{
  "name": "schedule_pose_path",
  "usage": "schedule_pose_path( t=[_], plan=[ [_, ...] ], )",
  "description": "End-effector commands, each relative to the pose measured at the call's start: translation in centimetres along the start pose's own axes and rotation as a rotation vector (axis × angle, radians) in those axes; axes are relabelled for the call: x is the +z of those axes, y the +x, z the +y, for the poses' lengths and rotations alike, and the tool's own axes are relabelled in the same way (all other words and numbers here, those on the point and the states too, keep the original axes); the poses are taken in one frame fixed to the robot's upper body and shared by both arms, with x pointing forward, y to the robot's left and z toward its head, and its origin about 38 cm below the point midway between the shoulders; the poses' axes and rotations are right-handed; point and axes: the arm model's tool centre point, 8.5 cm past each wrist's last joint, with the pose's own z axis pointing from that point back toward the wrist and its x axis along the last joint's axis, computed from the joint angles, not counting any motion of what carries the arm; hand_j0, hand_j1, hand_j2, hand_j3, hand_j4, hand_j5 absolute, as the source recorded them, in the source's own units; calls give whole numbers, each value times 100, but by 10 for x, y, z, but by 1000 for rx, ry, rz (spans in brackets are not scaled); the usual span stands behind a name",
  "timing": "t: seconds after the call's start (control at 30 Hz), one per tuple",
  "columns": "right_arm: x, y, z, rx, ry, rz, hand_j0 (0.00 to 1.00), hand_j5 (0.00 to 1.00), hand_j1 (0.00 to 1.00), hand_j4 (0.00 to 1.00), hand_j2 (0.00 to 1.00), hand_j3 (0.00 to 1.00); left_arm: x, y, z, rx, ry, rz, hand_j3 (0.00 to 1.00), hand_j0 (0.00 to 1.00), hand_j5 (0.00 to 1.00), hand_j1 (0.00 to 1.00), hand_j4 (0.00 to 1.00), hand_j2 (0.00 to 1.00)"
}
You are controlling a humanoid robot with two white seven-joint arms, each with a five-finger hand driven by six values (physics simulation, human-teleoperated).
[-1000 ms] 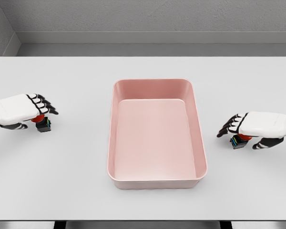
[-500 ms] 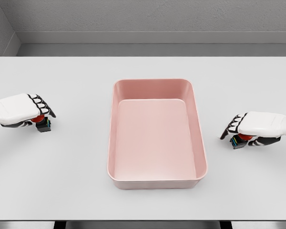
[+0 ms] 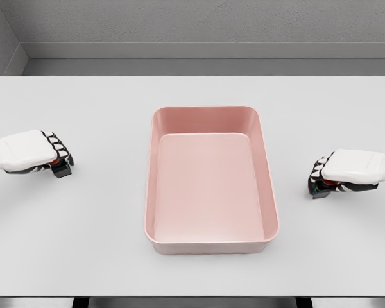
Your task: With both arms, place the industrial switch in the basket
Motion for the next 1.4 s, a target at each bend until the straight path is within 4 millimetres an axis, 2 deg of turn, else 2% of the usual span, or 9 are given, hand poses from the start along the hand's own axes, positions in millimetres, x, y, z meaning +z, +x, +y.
schedule_pose_path(
  t=[0.0, 0.27, 0.33, 0.43, 0.7, 1.0, 1.13, 1.2, 1.37],
  plan=[
    [3, -1, -3, 0, -10, 7, 46, 46, 46, 46, 46, 46, 1, 0, 0, 2, 0, 1, 50, 50, 50, 50, 50, 50],
    [11, -5, -13, 13, -39, 27, 46, 46, 46, 46, 46, 46, -2, 2, 3, -4, 4, -10, 35, 35, 35, 35, 35, 35],
    [12, -5, -16, 18, -44, 30, 46, 46, 46, 46, 46, 46, -4, 2, 6, -8, 9, -12, 35, 35, 35, 35, 35, 35],
    [15, -5, -21, 27, -60, 33, 46, 46, 46, 46, 46, 46, -2, -6, 25, -35, 43, 0, 35, 35, 35, 35, 35, 35],
    [23, -3, -38, 57, -105, 41, 46, 46, 46, 46, 46, 46, -17, 8, 64, -51, 157, -61, 36, 36, 36, 36, 36, 36],
    [29, 3, -57, 97, -157, 34, 47, 47, 47, 47, 47, 47, -11, 16, 123, -42, 285, -123, 37, 37, 37, 37, 37, 37],
    [31, 9, -67, 113, -187, 20, 46, 46, 46, 46, 46, 46, -14, 42, 141, -91, 290, -202, 38, 38, 38, 38, 38, 38],
    [31, 10, -69, 113, -194, 15, 46, 46, 46, 46, 46, 46, -16, 49, 145, -101, 295, -224, 38, 38, 38, 38, 38, 38],
    [36, 14, -80, 132, -229, 13, 46, 46, 46, 46, 46, 46, -23, 70, 175, -65, 363, -330, 38, 38, 38, 38, 38, 38]
  ],
)
